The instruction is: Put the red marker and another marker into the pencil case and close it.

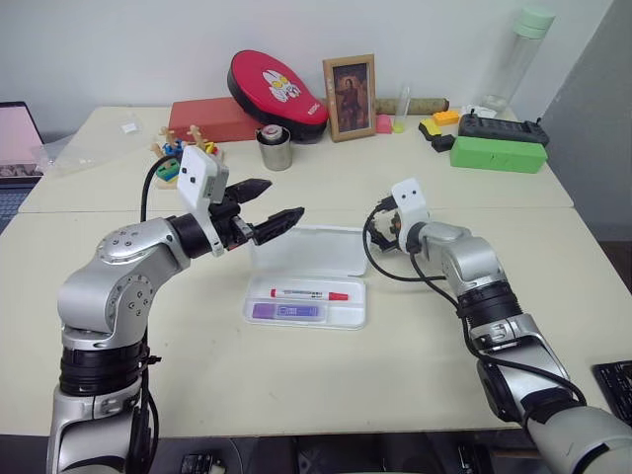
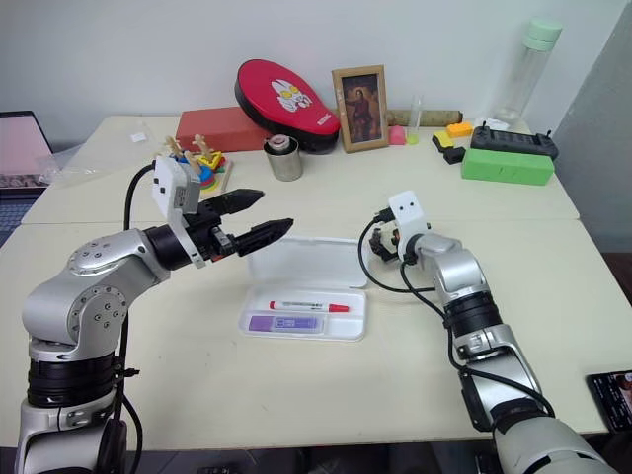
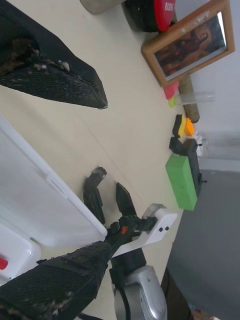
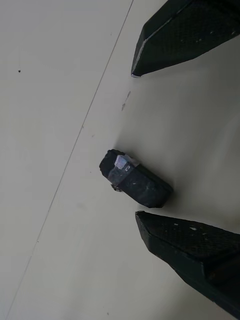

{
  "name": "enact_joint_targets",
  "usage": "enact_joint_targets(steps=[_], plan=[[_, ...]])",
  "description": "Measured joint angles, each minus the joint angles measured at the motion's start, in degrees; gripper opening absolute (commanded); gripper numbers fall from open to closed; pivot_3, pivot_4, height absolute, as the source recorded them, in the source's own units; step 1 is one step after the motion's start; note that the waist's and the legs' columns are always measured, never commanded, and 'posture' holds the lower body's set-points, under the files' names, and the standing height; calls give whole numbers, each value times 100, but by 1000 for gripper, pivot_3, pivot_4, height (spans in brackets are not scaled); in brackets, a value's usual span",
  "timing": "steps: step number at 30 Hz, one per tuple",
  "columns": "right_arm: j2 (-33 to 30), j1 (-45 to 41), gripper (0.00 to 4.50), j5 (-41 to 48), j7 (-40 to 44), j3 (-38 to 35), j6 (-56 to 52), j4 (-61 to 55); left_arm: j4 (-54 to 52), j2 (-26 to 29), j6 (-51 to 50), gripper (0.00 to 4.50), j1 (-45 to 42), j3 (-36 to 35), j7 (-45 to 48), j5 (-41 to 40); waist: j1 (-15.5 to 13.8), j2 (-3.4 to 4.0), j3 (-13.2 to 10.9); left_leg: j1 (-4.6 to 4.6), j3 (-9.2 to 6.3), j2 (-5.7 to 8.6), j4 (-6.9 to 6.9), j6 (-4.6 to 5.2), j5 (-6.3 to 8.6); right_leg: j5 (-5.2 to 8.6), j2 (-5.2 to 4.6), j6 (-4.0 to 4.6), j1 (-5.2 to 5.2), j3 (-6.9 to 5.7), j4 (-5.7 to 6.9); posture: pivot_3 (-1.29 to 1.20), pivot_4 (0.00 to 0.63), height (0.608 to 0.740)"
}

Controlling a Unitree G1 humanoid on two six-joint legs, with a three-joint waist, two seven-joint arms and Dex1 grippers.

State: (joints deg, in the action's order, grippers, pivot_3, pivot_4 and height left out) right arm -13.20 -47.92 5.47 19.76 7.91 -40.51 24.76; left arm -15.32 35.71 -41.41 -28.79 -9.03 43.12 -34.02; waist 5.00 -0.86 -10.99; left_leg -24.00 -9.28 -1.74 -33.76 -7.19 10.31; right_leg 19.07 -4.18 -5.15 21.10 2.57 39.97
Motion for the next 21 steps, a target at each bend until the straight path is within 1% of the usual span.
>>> enact_joint_targets(steps=[3, 6, 7, 10, 11, 13, 18, 21], plan=[[30, 7, 4500, -29, -2, 0, 14, 29, 19, 0, 74, 4485, -44, 10, -3, 26, -1, 0, 0, 0, 0, 0, 0, 0, 0, 0, 0, 0, 0, 0, 0, 0, 150, 740], [71, 7, 3937, -61, -1, 7, 41, 50, 20, -1, 101, 4500, -58, 11, -3, 27, -1, 0, 0, 0, 0, 0, 0, 0, 0, 0, 0, 0, 0, 0, 0, 0, 150, 740], [94, 5, 3733, -88, 3, 13, 81, 72, 20, -1, 111, 4500, -59, 14, -5, 27, 0, 0, 0, 1, 0, 0, 0, 0, 0, 0, 0, 0, 0, 0, 1, 0, 150, 740], [133, -19, 2915, -97, 11, 15, 205, 192, 20, -2, 178, 4500, -65, 35, -24, 47, -1, 0, 0, 1, 0, 0, 0, 0, 0, 0, 0, 0, -1, 1, 1, 0, 150, 740], [141, -26, 2757, -101, 13, 15, 257, 236, 20, -4, 187, 4500, -66, 53, -33, 55, -1, 0, 0, 1, 0, 0, 0, 0, 0, 0, 0, 0, -1, 1, 1, 0, 150, 740], [145, -42, 2304, -143, 15, 16, 308, 282, 20, -21, 188, 4500, -66, 87, -67, 60, -1, 0, 0, 2, 0, 0, -1, 0, 0, 0, 0, 0, -2, 1, 2, 0, 150, 740], [148, -72, 1066, -202, 30, 16, 399, 367, 18, -46, 188, 4500, -65, 90, -129, 59, -16, 0, 0, 2, 0, 0, -1, 0, 0, 0, 0, 0, -2, 0, 1, 0, 150, 740], [147, -87, 421, -211, 46, 15, 435, 409, 17, -57, 188, 4500, -65, 92, -137, 58, -17, 0, 0, 2, 0, 0, -1, 0, 0, 0, 0, 0, -2, 0, 1, 0, 150, 740]])
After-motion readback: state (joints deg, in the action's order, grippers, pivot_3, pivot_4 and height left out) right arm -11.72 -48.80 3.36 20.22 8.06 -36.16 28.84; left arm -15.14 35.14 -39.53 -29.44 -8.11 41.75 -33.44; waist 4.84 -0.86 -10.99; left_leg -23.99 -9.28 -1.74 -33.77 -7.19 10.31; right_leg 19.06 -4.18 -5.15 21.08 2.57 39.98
